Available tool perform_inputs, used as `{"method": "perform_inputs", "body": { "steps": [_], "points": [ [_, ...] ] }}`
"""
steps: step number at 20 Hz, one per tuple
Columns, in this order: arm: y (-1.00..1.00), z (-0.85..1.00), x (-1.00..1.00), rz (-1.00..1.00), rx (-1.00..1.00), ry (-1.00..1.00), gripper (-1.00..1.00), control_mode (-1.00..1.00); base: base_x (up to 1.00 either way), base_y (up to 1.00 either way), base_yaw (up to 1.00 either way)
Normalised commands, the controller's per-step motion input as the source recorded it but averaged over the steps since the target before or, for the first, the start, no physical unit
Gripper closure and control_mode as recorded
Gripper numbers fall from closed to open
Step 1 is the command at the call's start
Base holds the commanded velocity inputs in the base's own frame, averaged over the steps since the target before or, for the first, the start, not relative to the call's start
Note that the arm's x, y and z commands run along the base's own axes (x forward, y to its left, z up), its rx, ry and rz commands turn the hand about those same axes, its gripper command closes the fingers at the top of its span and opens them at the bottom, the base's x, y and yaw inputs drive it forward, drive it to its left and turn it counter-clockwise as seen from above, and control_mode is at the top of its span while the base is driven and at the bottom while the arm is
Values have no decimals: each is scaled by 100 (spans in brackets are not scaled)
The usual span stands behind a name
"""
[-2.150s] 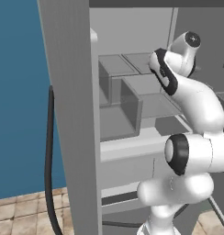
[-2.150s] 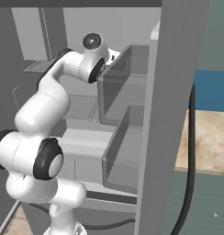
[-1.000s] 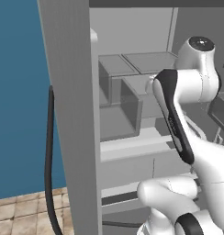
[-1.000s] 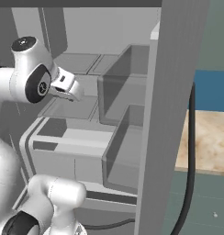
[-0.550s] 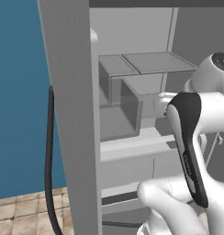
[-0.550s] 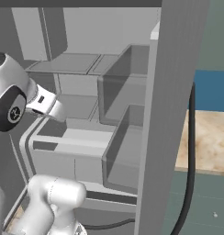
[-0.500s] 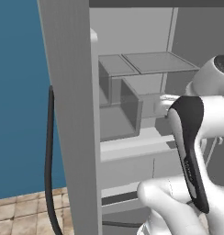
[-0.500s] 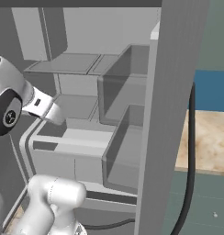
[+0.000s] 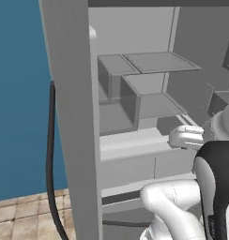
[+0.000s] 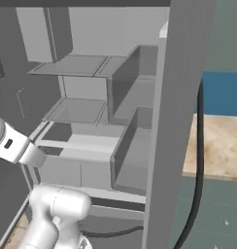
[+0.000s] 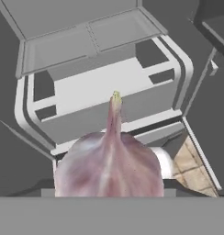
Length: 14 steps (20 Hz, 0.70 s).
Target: Grab the garlic and onion from the fridge, place them in the blender, close the lid, and turn on the blender to create a marinade.
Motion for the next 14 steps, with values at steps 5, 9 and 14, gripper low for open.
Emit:
{"method": "perform_inputs", "body": {
  "steps": [5,9,14],
  "points": [
    [0,0,0,0,0,0,100,100,-94,35,-35],
    [0,0,0,0,0,0,100,100,-77,47,-62],
    [0,0,0,0,0,0,100,100,-29,15,-86]
  ]
}}
